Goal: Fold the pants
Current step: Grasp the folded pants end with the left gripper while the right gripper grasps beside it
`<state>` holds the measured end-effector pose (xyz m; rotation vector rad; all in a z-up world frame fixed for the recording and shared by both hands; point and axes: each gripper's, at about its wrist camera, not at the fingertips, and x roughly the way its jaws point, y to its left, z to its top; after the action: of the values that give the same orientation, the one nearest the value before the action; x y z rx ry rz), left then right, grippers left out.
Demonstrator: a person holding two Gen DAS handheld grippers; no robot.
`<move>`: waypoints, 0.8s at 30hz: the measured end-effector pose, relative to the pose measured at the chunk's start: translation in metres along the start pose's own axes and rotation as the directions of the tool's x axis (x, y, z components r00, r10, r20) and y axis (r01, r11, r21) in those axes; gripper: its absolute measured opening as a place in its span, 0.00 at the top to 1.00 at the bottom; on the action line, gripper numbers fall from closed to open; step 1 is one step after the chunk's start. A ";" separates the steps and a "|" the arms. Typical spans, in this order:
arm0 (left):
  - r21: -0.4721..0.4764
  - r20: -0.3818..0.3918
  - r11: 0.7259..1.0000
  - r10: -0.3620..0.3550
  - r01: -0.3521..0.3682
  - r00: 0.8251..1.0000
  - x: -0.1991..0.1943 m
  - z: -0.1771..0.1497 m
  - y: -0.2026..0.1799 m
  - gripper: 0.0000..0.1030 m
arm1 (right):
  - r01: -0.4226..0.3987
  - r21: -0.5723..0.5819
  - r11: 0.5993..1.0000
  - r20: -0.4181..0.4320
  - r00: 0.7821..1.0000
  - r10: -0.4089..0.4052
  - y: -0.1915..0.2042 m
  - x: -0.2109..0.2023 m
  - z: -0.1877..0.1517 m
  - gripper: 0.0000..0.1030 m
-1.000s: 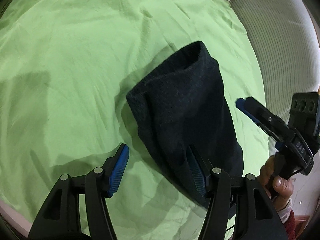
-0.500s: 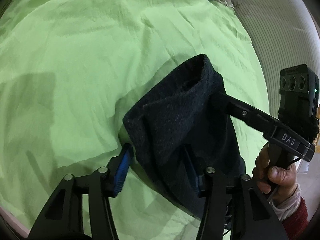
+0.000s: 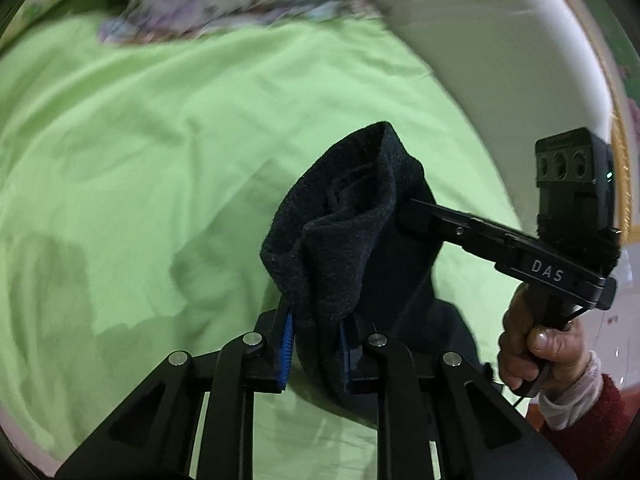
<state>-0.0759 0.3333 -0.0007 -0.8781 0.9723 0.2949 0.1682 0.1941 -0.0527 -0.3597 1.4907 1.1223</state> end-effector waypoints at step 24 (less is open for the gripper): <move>0.377 -0.097 0.892 -0.231 0.251 0.968 -0.040 -0.059 -0.183 0.83 | 0.002 0.255 0.967 0.419 0.901 -0.113 -0.016 -0.183 -0.144 0.81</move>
<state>-0.0265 0.1788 0.1104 -0.6333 0.9149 -0.1333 0.1455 0.0059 0.0835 0.0239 1.1952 0.8815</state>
